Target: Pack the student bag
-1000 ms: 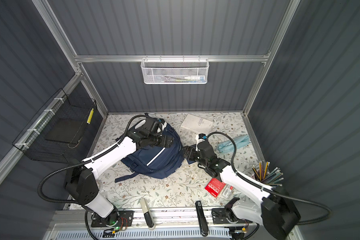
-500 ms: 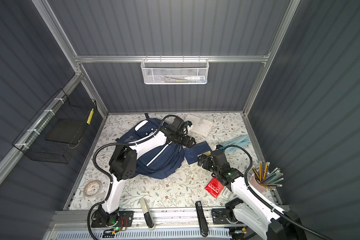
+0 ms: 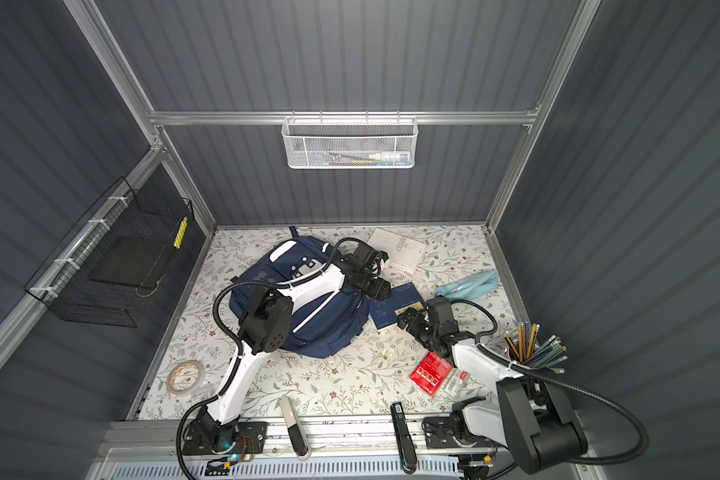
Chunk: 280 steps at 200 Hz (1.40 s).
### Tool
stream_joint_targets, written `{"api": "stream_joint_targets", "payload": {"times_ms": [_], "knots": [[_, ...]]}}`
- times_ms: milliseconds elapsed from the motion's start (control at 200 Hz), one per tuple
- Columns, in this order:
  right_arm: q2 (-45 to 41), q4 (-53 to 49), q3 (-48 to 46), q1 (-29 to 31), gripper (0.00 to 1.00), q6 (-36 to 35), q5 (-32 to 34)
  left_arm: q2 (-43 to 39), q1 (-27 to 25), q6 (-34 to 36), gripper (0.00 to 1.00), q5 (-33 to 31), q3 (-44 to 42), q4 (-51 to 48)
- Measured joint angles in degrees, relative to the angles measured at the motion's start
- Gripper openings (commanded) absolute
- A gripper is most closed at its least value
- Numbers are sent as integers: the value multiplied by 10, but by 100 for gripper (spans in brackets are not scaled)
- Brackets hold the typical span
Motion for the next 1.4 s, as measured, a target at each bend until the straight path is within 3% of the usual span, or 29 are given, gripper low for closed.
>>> {"api": "stream_joint_targets", "payload": {"times_ms": [95,250,475,590,690,785,871,951,1006,1056,1151,1271,1401], "knots": [[38,51,7,-18,92,10,-21,6,0,-17,75,2,0,7],[85,105,22,-27,90,16,-38,-1,2,-46,63,28,-30,50],[132,142,44,-41,83,13,-44,-60,7,-123,53,85,-153,132],[139,143,46,-47,71,0,-48,-91,3,-152,50,101,-203,138],[146,138,46,-58,53,-17,-55,-107,-1,-177,50,116,-235,154],[159,129,55,-67,44,-36,-63,-109,0,-199,59,130,-242,171],[170,129,61,-68,38,-52,-77,-109,0,-213,59,134,-242,179],[173,127,61,-68,29,-61,-89,-109,-1,-224,54,135,-248,194],[174,121,60,-68,23,-73,-96,-109,-1,-233,39,134,-252,200],[174,116,59,-68,18,-76,-98,-109,0,-235,33,133,-257,205],[169,114,59,-69,6,-89,-107,-109,0,-243,35,130,-265,214],[159,103,60,-70,1,-97,-112,-109,-1,-243,36,129,-265,214],[142,88,60,-71,0,-100,-116,-109,-3,-249,50,135,-265,223]]}}
